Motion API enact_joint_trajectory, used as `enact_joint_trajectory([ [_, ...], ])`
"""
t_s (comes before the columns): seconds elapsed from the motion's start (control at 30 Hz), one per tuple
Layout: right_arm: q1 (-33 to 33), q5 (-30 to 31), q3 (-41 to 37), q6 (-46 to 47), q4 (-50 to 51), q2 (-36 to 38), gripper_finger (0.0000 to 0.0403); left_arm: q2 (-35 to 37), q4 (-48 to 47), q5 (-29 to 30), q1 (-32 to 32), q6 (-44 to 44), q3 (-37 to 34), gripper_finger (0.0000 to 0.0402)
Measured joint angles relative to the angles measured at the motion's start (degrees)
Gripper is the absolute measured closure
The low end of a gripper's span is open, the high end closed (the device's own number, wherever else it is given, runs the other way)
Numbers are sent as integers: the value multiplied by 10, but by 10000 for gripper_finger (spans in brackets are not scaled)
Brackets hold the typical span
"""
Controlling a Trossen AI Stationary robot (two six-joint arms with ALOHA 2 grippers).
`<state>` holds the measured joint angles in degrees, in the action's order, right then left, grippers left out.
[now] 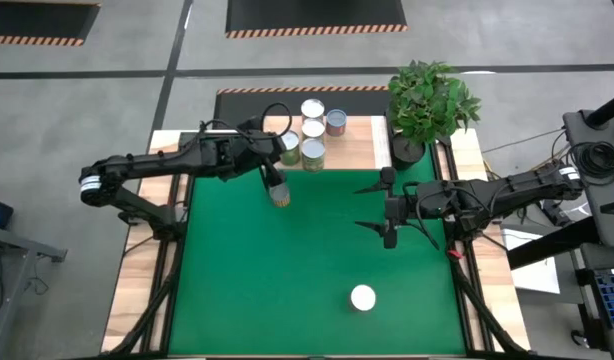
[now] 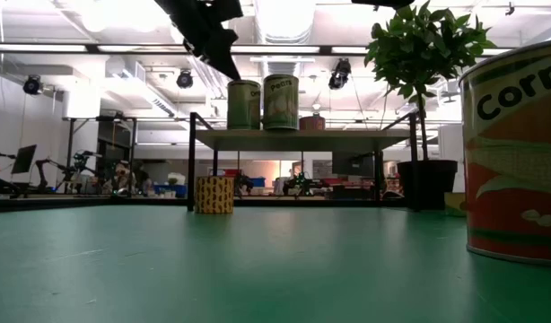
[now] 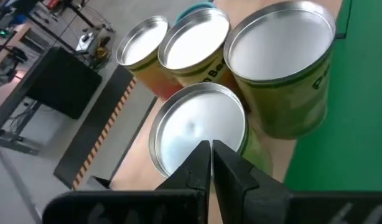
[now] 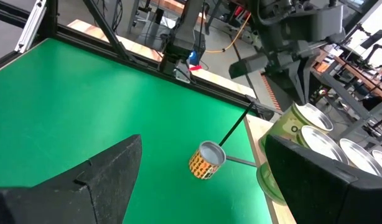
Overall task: Pick and place cans onto a shelf
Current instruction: Put the canned oranges on the shelf
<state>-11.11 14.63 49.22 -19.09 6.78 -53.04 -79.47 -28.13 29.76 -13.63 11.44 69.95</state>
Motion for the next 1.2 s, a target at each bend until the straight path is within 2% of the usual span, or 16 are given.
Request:
enact_joint_trajectory([
  [0.2,0,0,0,0,2,0,76,0,-17,72,0,8,0,402],
  [0.53,0,0,0,0,2,0,76,6,-12,80,0,5,-1,402],
  [0.8,0,0,0,0,2,0,76,6,2,25,3,0,1,402],
  [1.2,0,0,0,0,3,0,76,6,-31,51,-9,16,1,402],
])
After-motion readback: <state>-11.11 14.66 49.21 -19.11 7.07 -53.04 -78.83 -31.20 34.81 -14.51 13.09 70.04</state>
